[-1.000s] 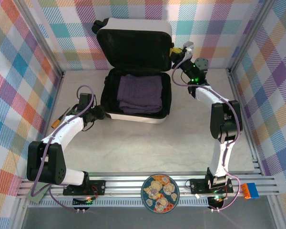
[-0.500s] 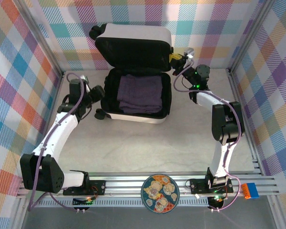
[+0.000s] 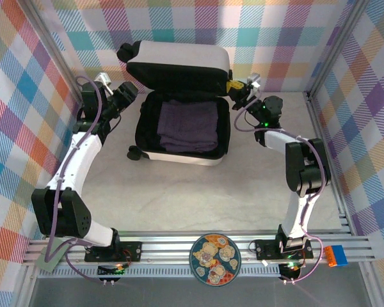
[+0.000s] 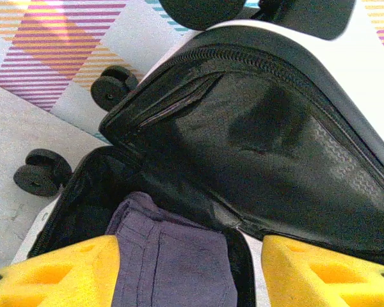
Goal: Pack the luggage
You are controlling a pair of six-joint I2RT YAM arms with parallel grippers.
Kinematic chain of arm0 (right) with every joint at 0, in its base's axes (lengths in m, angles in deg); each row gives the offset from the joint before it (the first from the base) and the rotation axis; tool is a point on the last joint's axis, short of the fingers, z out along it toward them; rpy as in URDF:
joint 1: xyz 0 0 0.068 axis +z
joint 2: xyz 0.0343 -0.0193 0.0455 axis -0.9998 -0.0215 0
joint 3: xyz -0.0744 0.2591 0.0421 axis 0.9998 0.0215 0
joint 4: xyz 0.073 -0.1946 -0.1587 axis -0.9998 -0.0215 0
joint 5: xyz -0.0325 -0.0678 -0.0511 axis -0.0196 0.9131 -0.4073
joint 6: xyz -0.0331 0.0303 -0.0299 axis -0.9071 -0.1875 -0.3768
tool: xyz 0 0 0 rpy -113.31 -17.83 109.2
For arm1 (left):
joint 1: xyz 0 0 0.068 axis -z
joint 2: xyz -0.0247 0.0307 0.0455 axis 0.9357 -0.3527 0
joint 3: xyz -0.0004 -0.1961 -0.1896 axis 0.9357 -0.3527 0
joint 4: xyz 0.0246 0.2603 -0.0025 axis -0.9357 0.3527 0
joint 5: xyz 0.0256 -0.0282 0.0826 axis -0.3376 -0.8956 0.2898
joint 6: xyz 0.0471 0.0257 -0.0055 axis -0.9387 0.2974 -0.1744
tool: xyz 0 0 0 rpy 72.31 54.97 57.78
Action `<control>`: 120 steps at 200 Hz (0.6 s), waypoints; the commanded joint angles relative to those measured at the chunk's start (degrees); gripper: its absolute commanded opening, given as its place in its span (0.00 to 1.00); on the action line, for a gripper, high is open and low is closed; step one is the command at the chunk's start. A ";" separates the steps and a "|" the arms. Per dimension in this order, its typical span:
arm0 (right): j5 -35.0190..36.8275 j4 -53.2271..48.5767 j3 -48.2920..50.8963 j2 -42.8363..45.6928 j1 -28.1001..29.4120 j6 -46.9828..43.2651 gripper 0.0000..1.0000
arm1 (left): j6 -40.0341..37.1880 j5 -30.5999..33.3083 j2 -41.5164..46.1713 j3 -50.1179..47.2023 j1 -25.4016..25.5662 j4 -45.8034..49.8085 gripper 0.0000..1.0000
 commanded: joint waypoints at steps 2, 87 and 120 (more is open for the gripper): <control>-1.98 5.34 1.77 3.82 -0.17 -0.63 0.00 | 0.43 -1.29 3.21 -1.40 -0.65 -2.30 0.60; 5.86 -3.14 14.85 12.76 -1.14 -0.54 0.35 | -9.21 12.91 20.59 -9.48 -0.70 14.58 0.63; 11.55 -11.08 21.60 20.39 -1.17 -1.90 0.52 | -11.00 17.17 22.56 -11.80 -0.81 18.89 0.64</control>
